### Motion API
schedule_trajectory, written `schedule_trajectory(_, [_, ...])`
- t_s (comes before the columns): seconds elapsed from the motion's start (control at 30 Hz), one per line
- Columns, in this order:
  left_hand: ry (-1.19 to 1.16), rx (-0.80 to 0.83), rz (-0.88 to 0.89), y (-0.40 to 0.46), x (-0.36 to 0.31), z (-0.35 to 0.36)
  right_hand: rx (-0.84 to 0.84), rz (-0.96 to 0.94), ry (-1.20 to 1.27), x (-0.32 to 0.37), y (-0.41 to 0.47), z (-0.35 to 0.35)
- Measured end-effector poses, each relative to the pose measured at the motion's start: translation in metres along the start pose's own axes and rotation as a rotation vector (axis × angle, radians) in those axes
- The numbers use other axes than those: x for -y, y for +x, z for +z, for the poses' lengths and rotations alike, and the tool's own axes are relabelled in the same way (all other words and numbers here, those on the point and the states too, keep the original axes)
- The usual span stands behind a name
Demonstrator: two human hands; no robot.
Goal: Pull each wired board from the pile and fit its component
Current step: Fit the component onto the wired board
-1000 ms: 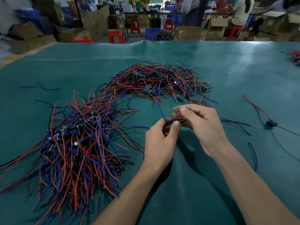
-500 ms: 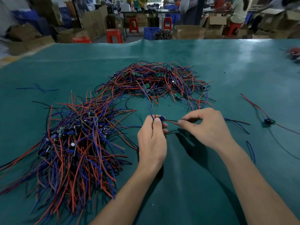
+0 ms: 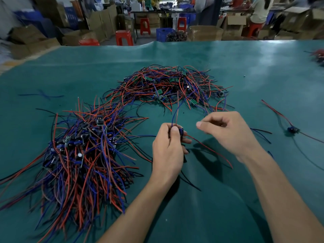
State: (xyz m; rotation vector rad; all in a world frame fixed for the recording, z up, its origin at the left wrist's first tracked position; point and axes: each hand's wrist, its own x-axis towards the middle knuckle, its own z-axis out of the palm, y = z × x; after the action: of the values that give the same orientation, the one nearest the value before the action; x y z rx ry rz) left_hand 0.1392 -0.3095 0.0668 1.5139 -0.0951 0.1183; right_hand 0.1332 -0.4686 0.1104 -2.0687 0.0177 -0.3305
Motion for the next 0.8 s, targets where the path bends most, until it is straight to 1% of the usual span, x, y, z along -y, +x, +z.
schedule_trajectory(0.03, [-0.005, 0.016, -0.001, -0.001, -0.001, 0.001, -0.030, -0.036, -0.073, 0.000, 0.000, 0.002])
schedule_trajectory(0.1, [0.020, 0.026, 0.005, -0.001, -0.001, 0.001, 0.062, -0.054, -0.149, 0.001, -0.002, 0.009])
schedule_trajectory(0.17, [0.066, 0.001, 0.021, 0.000, 0.000, 0.000, 0.184, 0.004, -0.062, 0.002, -0.005, 0.016])
schedule_trajectory(0.23, [0.094, -0.032, 0.038, -0.001, -0.001, -0.002, 0.246, 0.059, 0.060, 0.002, -0.007, 0.018])
schedule_trajectory(0.3, [0.102, -0.047, 0.051, -0.001, -0.002, -0.002, 0.290, 0.093, 0.108, 0.003, -0.007, 0.020])
schedule_trajectory(0.37, [0.099, -0.038, 0.051, -0.001, -0.002, -0.001, 0.258, 0.108, 0.126, 0.003, -0.007, 0.021])
schedule_trajectory(0.47, [0.045, 0.013, 0.018, -0.001, 0.000, 0.001, 0.057, 0.141, 0.152, -0.001, -0.002, 0.023])
schedule_trajectory(0.5, [0.031, 0.029, 0.018, -0.002, 0.000, 0.001, 0.056, 0.164, 0.194, -0.001, -0.002, 0.024])
schedule_trajectory(0.6, [-0.012, 0.087, 0.030, -0.004, -0.001, 0.001, 0.227, 0.268, 0.514, 0.002, -0.005, 0.028])
schedule_trajectory(0.63, [-0.044, 0.105, 0.026, -0.003, -0.001, 0.001, 0.254, 0.300, 0.583, 0.002, -0.006, 0.027])
schedule_trajectory(0.7, [-0.089, 0.137, 0.015, -0.004, -0.002, 0.001, 0.265, 0.328, 0.649, 0.002, -0.004, 0.025])
schedule_trajectory(0.8, [-0.062, 0.185, 0.001, -0.004, -0.002, 0.000, 0.213, 0.315, 0.690, -0.002, -0.002, 0.024])
